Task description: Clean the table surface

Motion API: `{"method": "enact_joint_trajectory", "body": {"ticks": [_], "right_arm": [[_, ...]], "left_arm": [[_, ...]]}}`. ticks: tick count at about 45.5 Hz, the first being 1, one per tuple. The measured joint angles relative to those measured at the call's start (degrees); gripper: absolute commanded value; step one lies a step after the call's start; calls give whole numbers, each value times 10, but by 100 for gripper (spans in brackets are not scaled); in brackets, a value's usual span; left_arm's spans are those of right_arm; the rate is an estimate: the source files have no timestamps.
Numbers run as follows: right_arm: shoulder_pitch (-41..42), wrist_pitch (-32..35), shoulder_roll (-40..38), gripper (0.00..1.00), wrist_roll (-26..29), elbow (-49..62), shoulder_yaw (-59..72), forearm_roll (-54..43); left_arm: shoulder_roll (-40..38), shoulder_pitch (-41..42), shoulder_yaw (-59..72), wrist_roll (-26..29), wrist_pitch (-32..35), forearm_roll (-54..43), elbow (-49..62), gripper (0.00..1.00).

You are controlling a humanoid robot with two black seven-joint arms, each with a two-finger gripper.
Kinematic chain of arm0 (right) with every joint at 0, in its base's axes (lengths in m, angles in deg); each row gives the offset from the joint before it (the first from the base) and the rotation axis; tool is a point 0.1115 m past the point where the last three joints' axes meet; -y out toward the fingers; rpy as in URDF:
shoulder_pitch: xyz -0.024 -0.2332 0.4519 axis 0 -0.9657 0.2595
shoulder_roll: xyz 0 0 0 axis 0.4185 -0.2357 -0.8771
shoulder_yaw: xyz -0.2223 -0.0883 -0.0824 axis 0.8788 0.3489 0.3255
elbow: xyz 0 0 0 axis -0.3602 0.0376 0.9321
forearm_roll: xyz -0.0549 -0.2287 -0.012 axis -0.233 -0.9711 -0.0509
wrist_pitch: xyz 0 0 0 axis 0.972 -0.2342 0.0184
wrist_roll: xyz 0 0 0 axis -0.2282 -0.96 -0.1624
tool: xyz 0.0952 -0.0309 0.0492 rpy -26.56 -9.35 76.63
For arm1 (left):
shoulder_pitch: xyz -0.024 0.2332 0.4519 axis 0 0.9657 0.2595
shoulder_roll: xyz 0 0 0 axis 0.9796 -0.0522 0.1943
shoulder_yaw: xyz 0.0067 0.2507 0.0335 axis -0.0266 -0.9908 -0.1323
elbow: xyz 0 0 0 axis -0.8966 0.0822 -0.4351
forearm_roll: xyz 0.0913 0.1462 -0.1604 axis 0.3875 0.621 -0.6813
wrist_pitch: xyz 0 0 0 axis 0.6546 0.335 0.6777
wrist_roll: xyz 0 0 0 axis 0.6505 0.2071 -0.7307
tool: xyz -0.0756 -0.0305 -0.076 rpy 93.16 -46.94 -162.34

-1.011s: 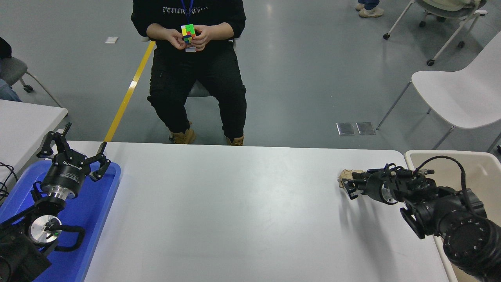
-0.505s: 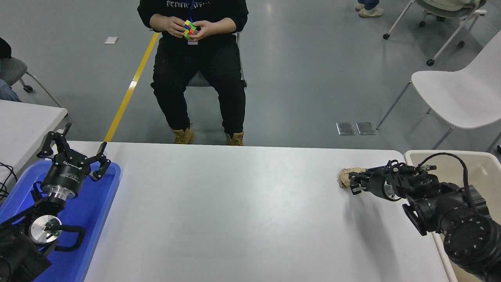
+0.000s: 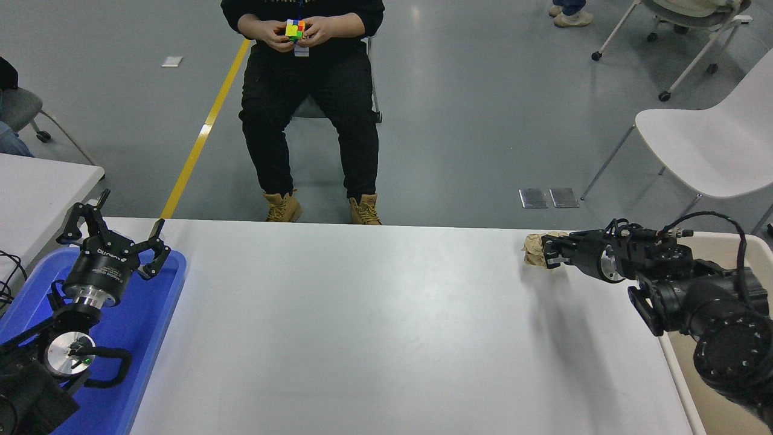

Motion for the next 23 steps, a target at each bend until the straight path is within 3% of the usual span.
{"method": "enact_joint_trajectory", "body": {"ticks": [23], "right_arm": [[84, 92, -100, 0, -48, -32, -52, 110]], "left_arm": [[0, 0, 0, 0, 0, 0, 0, 100]]}}
